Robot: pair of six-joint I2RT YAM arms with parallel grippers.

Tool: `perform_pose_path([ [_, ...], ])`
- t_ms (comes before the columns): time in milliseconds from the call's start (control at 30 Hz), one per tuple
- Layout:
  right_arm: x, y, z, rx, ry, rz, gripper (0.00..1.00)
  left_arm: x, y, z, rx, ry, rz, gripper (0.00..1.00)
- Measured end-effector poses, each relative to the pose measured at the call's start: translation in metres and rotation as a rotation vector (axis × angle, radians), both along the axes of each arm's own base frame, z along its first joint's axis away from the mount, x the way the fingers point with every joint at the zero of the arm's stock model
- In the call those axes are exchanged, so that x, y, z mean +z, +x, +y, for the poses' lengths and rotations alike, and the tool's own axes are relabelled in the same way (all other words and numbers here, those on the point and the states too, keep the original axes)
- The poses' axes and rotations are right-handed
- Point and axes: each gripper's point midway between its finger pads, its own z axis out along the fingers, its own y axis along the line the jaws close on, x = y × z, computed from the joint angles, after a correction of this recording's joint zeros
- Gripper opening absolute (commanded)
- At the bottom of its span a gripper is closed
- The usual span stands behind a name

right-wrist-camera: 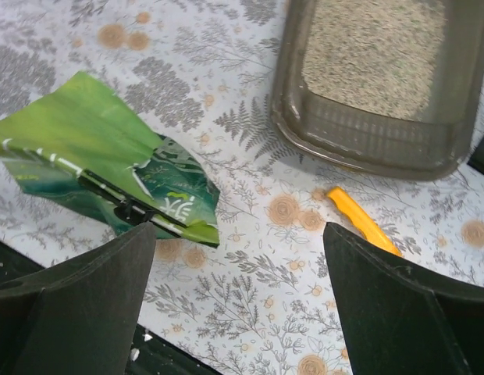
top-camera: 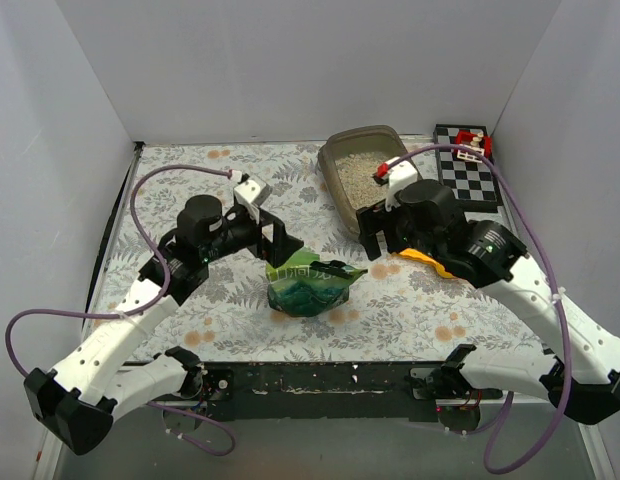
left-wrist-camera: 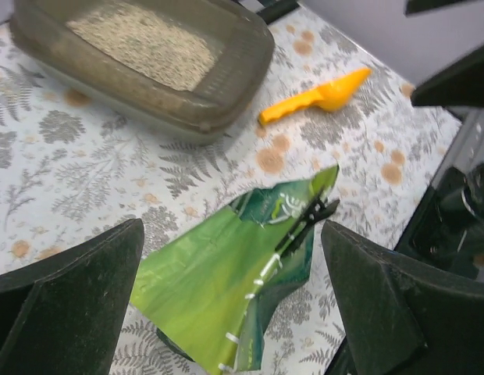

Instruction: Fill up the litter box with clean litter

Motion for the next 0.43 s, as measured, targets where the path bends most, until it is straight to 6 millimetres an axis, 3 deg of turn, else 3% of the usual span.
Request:
perform_pose_path([
  [200, 0.018, -0.003, -0.026, -0.140, 0.098, -0.059, 0.96, 0.038, 0.031, 0.019, 0.233, -0.047, -0.009, 0.98],
  [433, 0.035, -0.011, -0.035, -0.154, 0.193, -0.107, 0.97, 0.049, 0.027, 0.043, 0.359, -0.114, -0.029, 0.98],
])
